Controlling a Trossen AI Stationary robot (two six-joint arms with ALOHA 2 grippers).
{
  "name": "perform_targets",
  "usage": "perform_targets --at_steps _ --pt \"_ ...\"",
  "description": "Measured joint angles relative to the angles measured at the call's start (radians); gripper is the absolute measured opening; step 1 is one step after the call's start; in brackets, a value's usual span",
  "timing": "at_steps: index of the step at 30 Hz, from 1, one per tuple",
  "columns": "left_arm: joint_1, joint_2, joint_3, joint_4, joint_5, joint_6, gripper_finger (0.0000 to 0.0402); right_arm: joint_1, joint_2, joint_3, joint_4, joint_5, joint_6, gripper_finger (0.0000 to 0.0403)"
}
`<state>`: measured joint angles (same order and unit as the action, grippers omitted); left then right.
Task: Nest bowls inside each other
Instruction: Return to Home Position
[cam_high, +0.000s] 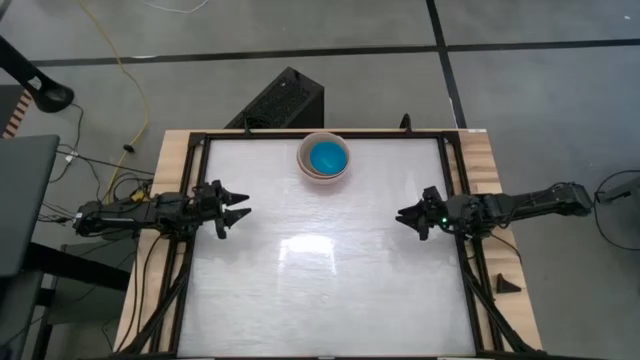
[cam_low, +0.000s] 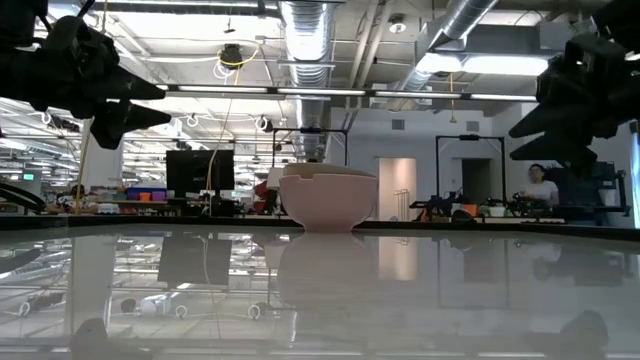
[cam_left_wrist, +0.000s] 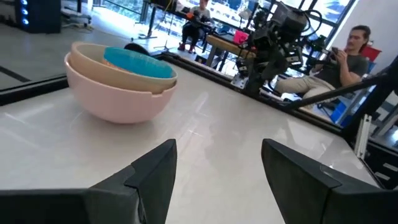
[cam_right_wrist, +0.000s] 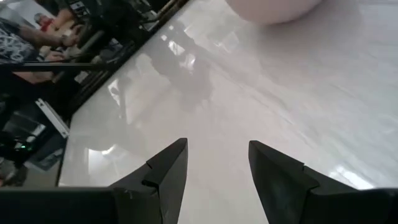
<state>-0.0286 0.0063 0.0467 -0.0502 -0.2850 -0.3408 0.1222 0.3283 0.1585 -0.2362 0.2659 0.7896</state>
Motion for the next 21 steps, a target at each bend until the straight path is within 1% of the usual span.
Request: perform_targets --at_steps 2,6,8,14,18,21 --pt "0.000 0.000 0.000 0.000 -0.011 0.011 0.0224 0.002 -0.001 -0.012 0.028 -0.007 -0.001 0.0205" --pt "0.000 0.000 0.000 0.000 -0.015 0.076 0.0224 0.002 -0.010 -0.105 0.167 -0.009 -0.018 0.0205" --pt "0.000 0.000 0.000 0.000 -0.013 0.099 0.0224 0.002 0.005 -0.125 0.229 -0.010 -0.058 0.0205" --pt "0.000 0.002 0.001 -0.006 -0.011 0.150 0.0224 -0.021 0.052 -0.128 0.235 0.008 -0.167 0.0204" --pt "0.000 0.002 0.001 -0.006 -0.014 0.263 0.0224 -0.029 0.083 -0.128 0.233 0.009 -0.271 0.0204" --pt "0.000 0.002 0.002 -0.006 -0.016 0.343 0.0224 -0.028 0.099 -0.128 0.233 0.009 -0.314 0.0204"
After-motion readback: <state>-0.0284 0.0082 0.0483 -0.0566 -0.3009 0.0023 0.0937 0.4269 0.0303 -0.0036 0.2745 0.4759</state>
